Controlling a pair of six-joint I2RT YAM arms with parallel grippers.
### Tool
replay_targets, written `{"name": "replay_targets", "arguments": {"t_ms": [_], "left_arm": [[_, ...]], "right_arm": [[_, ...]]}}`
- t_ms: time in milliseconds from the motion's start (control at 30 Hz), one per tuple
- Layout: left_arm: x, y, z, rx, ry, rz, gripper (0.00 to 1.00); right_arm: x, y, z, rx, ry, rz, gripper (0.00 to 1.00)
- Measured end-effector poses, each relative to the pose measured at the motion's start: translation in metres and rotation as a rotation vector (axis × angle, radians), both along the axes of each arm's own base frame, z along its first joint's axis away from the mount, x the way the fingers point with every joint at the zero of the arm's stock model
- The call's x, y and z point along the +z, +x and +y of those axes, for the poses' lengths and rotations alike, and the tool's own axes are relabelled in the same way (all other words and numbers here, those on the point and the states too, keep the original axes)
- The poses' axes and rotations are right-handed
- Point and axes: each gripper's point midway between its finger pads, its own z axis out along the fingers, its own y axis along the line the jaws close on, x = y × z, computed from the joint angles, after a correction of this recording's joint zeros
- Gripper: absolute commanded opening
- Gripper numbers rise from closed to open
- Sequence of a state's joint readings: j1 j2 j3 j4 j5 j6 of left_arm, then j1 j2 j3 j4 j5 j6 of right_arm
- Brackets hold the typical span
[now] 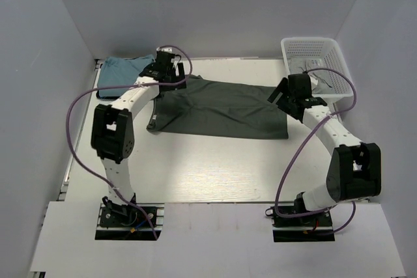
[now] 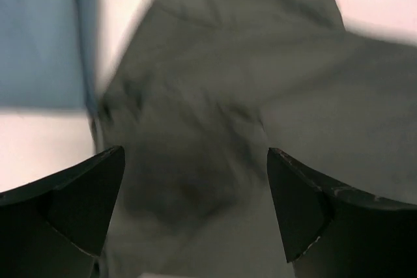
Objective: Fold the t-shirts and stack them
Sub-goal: Fold the flattened tshirt in 1/3 of the way
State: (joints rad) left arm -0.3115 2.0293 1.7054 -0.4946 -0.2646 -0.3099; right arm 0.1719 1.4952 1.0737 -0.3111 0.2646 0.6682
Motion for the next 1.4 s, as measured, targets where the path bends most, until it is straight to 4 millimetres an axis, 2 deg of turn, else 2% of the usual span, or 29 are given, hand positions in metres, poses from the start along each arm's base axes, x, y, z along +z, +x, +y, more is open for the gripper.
{"name": "replay_targets", "arguments": {"t_ms": [133,233,367,467,633,733,867,1133,1267,1400], "left_arm": [[-0.012,-0.066,-0.008,-0.066,-0.091,0.078,1.00],[-0.022,-0.103,-0.011,-0.096,-0.150,0.130,1.00],[-0.044,-0.128,-0.019,-0.138,-0.213,0.200,1.00],[-0.066,-0.143,-0.021,-0.147,-0.230,0.267,1.00],[-0.098,-0.144,-0.020,-0.124,-0.222,0.342,1.00],[-0.096,-0.126,-0.013,-0.074,-0.199,0.319,1.00],[-0.100,-0.110,0.008,0.031,-0.109,0.308,1.00],[-0.103,-0.099,0.059,0.225,0.035,0.318,1.00],[-0.100,-0.099,0.064,0.231,0.020,0.330,1.00],[-0.089,-0.102,0.053,0.179,-0.033,0.328,1.00]], "right_arm": [[-0.005,-0.015,0.020,0.099,0.044,-0.014,0.90],[-0.025,-0.029,0.034,0.165,0.077,0.022,0.90],[-0.048,-0.045,0.041,0.203,0.101,0.078,0.90],[-0.058,-0.045,0.045,0.219,0.119,0.095,0.90],[-0.074,-0.044,0.049,0.229,0.129,0.128,0.90],[-0.082,-0.045,0.049,0.227,0.127,0.152,0.90],[-0.090,-0.047,0.046,0.217,0.117,0.175,0.90],[-0.099,-0.048,0.035,0.157,0.078,0.201,0.90],[-0.100,-0.048,0.033,0.149,0.070,0.201,0.89],[-0.099,-0.048,0.033,0.155,0.064,0.198,0.89]]}}
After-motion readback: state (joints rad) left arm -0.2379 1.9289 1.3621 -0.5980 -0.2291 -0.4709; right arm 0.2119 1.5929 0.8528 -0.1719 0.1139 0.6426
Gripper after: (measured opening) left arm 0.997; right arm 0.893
